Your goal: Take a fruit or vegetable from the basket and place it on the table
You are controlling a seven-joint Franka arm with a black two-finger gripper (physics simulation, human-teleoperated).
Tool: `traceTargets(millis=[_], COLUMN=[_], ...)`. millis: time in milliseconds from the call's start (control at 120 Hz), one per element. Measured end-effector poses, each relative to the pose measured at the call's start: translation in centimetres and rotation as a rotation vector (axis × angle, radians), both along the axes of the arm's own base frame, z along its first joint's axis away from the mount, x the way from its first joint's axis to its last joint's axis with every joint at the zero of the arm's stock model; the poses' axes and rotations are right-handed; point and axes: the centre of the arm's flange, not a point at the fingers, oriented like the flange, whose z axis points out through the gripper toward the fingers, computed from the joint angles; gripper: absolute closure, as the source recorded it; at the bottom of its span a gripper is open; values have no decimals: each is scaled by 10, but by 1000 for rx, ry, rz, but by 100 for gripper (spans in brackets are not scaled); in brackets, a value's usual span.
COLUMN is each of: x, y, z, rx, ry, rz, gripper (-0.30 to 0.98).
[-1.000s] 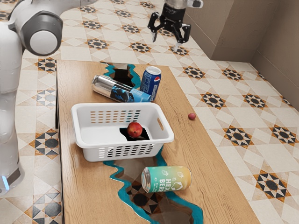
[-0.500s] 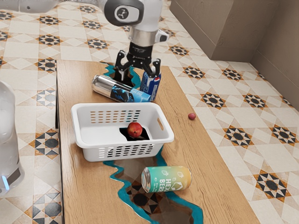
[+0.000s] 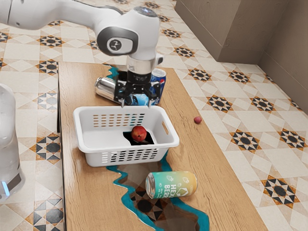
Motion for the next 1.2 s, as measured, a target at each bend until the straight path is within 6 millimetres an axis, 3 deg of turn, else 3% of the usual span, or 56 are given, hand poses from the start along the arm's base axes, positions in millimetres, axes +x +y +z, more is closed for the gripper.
traceTargets(millis=[333, 525, 817, 1200], x=[7, 2, 8, 8], y=[-14, -13, -18, -2], z=[-25, -46, -61, -70], rx=[-28, -35, -48, -70], ry=[-25, -12, -9, -8], rz=[123, 181, 230, 305], gripper=[0, 0, 0, 0])
